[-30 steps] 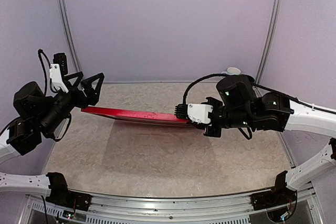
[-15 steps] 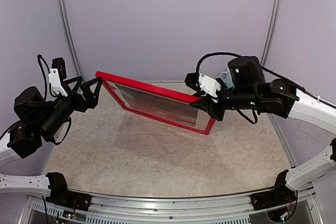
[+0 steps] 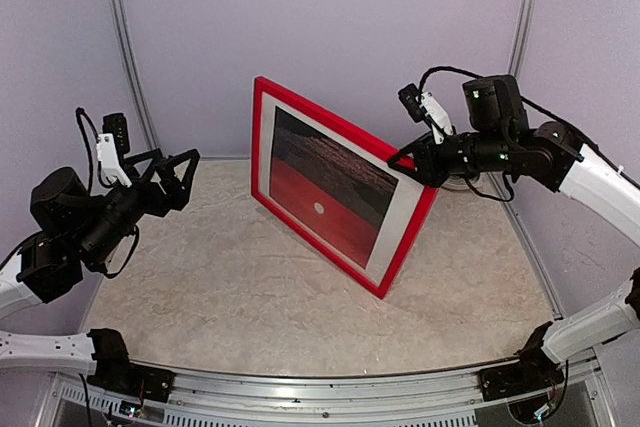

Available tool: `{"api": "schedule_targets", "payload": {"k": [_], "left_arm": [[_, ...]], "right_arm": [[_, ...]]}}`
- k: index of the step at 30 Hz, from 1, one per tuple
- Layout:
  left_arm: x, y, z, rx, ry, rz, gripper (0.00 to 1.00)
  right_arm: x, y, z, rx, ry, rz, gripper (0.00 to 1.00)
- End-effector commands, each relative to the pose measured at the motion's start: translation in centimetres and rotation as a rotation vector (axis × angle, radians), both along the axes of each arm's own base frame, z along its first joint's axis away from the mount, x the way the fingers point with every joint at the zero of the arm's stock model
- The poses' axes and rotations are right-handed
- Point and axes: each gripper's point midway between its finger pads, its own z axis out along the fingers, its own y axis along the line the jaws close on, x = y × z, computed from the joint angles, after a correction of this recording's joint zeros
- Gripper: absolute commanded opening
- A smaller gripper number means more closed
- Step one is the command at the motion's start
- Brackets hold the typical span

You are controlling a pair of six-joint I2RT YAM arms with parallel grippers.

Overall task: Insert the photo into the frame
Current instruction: Turn over the photo frame.

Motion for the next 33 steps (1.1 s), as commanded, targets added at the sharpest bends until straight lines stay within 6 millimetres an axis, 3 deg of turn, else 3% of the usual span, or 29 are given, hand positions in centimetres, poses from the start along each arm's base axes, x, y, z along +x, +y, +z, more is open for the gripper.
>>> {"api": "schedule_targets", "payload": {"k": [1, 7, 16, 17, 25, 28, 33], "left_arm": [[-0.1, -0.4, -0.2, -0.025, 0.003, -0.026, 0.99], [-0.2, -1.3, -1.8, -0.034, 0.04, -0.071, 0.99], [-0.4, -1.5, -3.6, -0.061, 0.078, -0.09, 0.99], [-0.5, -1.6, -3.8, -0.065, 0.081, -0.095, 0.99], [-0.7, -2.9, -6.3, -0.074, 0.144, -0.133, 0.99], [-0.7, -3.5, -7.3, -0.071, 0.169, -0.14, 0.99], [-0.7, -4.5, -8.4, -0.069, 0.192, -0.158, 0.99]], "right_arm": [[1.8, -2.0, 9.5, 0.336, -0.093, -0.111, 0.0], [3.9, -4.5, 7.3, 0.407, 0.004, -0.249, 0.0], [5.8, -10.2, 2.9, 0.546, 0.076, -0.481, 0.0], [5.8, -10.6, 3.2, 0.571, 0.064, -0.497, 0.0], [4.9, -14.2, -2.3, 0.656, 0.119, -0.697, 0.0], [4.2, -15.5, -5.0, 0.724, 0.18, -0.778, 0.0], [2.8, -15.9, -9.8, 0.785, 0.295, -0.816, 0.0]]}}
